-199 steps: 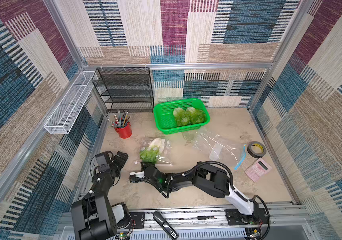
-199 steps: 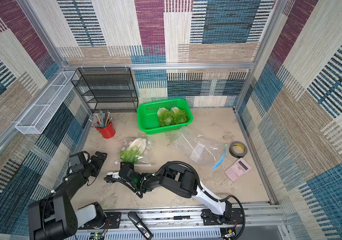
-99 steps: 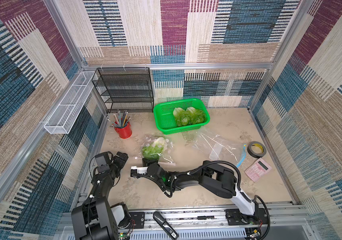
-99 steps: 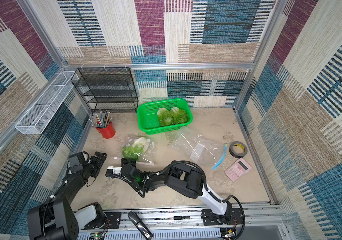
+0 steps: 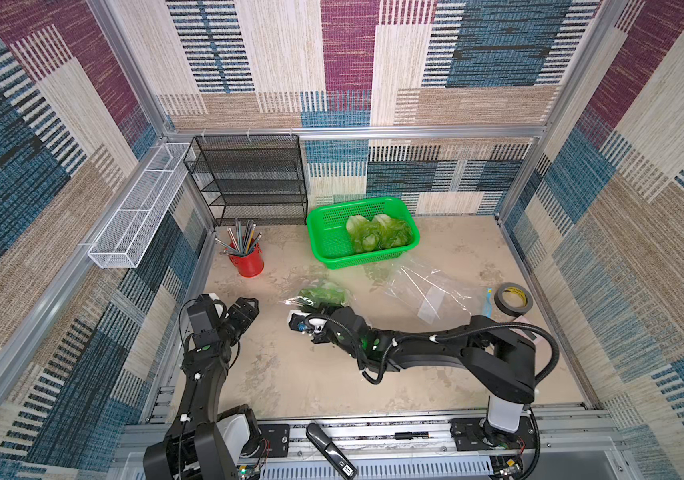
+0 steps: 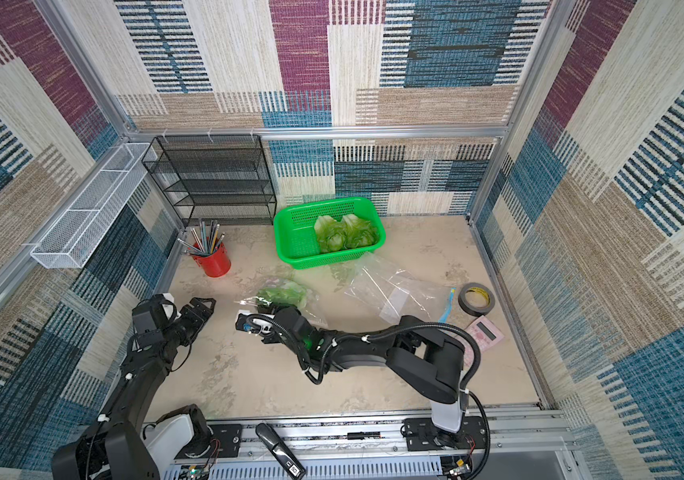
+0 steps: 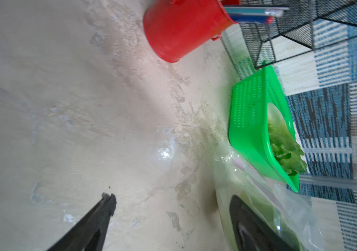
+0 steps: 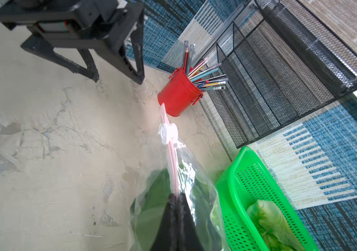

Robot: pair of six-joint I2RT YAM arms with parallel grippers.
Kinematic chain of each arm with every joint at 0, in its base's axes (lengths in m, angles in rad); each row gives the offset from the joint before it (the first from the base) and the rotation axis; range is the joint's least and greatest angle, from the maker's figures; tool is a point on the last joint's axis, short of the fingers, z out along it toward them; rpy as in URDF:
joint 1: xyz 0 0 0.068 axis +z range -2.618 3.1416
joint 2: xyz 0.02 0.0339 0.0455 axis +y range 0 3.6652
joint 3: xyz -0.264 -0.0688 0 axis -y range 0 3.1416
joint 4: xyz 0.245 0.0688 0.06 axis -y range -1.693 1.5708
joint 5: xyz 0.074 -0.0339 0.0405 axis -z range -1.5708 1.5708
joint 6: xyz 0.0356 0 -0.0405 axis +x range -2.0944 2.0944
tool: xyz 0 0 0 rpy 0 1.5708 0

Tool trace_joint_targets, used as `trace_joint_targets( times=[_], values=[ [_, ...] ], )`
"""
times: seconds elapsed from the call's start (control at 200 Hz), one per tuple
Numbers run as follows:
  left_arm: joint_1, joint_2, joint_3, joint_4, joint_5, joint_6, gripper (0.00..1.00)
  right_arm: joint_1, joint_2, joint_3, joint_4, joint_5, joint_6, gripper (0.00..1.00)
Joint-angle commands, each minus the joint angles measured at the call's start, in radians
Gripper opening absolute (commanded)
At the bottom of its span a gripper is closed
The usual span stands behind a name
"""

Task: Open the zip-top bag and take out the chinese cabbages
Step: Adjust the zipper food storage bag at the center of the board.

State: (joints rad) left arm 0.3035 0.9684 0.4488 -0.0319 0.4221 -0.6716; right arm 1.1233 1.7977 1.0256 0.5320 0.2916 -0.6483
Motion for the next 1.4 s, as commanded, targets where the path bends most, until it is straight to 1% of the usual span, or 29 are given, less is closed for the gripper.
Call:
trace_joint_targets(
  times=[0.0,0.105,0.195,0.281,0.381,0.396,0.441,0.526,0.611,0.776,0.882,0.937,0.962,1.042,1.127,1.398],
  values=[
    [-0.058,-0.053,0.011,0.014,0.033,0.081,0.85,-0.031,-0.076,-0.052,-0.019,-0.129,0.104,0.0],
    [-0.179,-0.115,0.028,0.031,0.015,0.156,0.85,-0.079,-0.145,-0.103,-0.029,-0.214,0.136,0.0],
    [-0.28,-0.148,0.039,0.073,0.033,0.22,0.85,-0.117,-0.194,-0.138,-0.028,-0.28,0.154,0.0],
    [-0.334,-0.154,0.032,0.15,0.07,0.259,0.84,-0.144,-0.229,-0.151,-0.042,-0.339,0.16,0.0],
    [-0.342,-0.126,0.022,0.239,0.148,0.273,0.83,-0.18,-0.265,-0.161,-0.068,-0.42,0.175,0.0],
    [-0.344,-0.12,0.023,0.25,0.186,0.274,0.82,-0.188,-0.273,-0.165,-0.07,-0.432,0.178,0.0],
    [-0.346,-0.098,0.025,0.29,0.233,0.281,0.82,-0.207,-0.291,-0.176,-0.075,-0.466,0.182,0.0],
    [-0.354,-0.06,0.032,0.363,0.295,0.299,0.79,-0.231,-0.316,-0.19,-0.093,-0.512,0.179,0.0],
    [-0.364,-0.03,0.041,0.435,0.345,0.324,0.78,-0.256,-0.332,-0.196,-0.118,-0.561,0.176,0.0],
    [-0.411,0.035,0.095,0.451,0.438,0.396,0.76,-0.318,-0.34,-0.189,-0.138,-0.662,0.191,0.0],
    [-0.439,0.056,0.112,0.446,0.453,0.433,0.75,-0.346,-0.34,-0.171,-0.165,-0.711,0.192,0.0],
    [-0.452,0.062,0.128,0.416,0.454,0.463,0.72,-0.364,-0.337,-0.164,-0.177,-0.733,0.192,0.0],
    [-0.459,0.068,0.137,0.399,0.45,0.479,0.68,-0.371,-0.337,-0.161,-0.18,-0.743,0.194,0.0],
    [-0.473,0.081,0.157,0.365,0.448,0.51,0.63,-0.39,-0.333,-0.152,-0.189,-0.769,0.197,0.0],
    [-0.483,0.099,0.173,0.356,0.448,0.528,0.63,-0.402,-0.327,-0.138,-0.202,-0.792,0.199,0.0],
    [-0.494,0.175,0.207,0.365,0.452,0.547,0.56,-0.423,-0.307,-0.119,-0.211,-0.82,0.211,0.0]
  ],
)
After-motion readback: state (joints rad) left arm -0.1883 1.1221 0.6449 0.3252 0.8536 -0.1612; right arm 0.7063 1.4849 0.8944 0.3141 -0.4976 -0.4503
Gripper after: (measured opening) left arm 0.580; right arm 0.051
